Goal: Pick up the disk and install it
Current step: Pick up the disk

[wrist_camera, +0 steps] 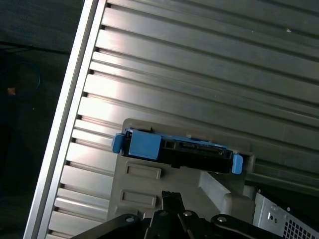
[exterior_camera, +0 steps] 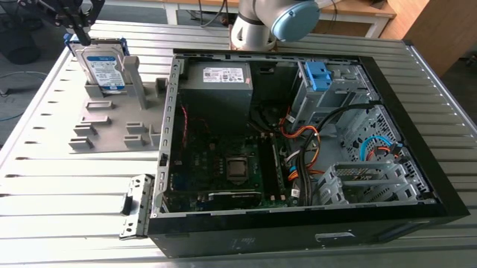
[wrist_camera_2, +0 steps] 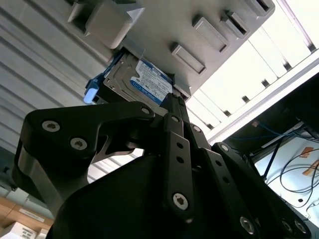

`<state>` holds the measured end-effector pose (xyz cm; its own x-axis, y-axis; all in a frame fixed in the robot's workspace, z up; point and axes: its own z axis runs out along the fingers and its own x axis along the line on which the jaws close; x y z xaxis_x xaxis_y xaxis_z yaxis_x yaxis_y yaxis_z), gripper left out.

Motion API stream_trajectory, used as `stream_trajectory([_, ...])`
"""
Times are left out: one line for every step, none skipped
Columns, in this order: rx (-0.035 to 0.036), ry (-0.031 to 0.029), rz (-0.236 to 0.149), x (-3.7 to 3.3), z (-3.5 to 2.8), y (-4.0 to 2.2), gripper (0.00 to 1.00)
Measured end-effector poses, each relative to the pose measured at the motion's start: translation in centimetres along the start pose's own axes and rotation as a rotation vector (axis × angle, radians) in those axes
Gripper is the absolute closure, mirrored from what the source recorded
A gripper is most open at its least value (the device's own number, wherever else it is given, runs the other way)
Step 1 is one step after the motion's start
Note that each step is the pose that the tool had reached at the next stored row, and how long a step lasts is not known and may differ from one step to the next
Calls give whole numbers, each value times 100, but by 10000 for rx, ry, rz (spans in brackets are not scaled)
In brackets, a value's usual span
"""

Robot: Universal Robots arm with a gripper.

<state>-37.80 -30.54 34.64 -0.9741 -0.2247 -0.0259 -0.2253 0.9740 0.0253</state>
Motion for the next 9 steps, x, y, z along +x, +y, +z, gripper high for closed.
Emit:
stream_trajectory([-1,1,-32,0,0,0,89])
stream_trajectory([-2,2,-69,0,0,0,89])
stream_trajectory([-3,2,-102,0,0,0,89])
stream_trajectory([-3,3,-135,0,0,0,89])
stream_trajectory([-4,4,-169,0,0,0,89])
stream_trajectory([-5,5,-201,0,0,0,89])
stream_trajectory([-6,6,-234,0,0,0,89])
stream_trajectory([-7,7,-269,0,0,0,89])
stream_trajectory([-8,7,-301,0,0,0,89])
